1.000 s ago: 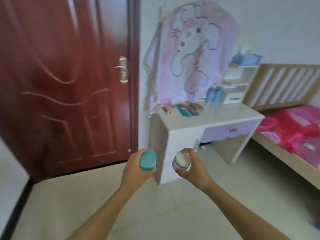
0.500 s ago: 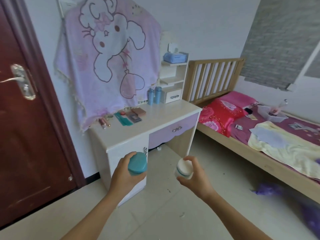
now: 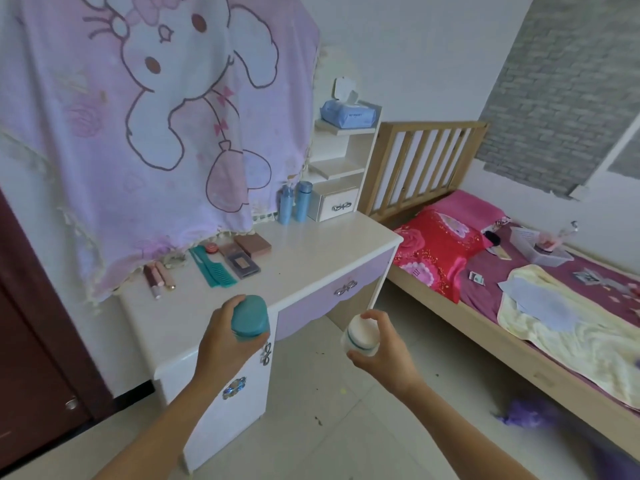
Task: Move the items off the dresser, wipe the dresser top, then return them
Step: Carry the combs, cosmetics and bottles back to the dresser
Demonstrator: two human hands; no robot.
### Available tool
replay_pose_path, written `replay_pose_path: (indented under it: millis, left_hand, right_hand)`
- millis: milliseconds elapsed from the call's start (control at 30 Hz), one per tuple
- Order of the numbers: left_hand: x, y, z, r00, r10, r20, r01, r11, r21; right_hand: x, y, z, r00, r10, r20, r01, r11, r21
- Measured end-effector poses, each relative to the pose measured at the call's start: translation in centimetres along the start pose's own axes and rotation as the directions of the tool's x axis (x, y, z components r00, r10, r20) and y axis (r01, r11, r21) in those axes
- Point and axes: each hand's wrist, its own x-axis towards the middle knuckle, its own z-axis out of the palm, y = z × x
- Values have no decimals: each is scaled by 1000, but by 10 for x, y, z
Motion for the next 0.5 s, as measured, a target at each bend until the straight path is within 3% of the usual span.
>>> replay_pose_path:
  millis: [333, 500]
  left_hand:
    - [56, -35, 97, 977, -109, 183, 94, 992, 87]
    - [109, -32, 147, 987, -88, 132, 65, 984, 164]
  right_hand:
    - [91, 77, -23, 994, 109, -10, -110, 994, -29]
    - [162, 100, -49, 998, 60, -32, -58, 996, 65]
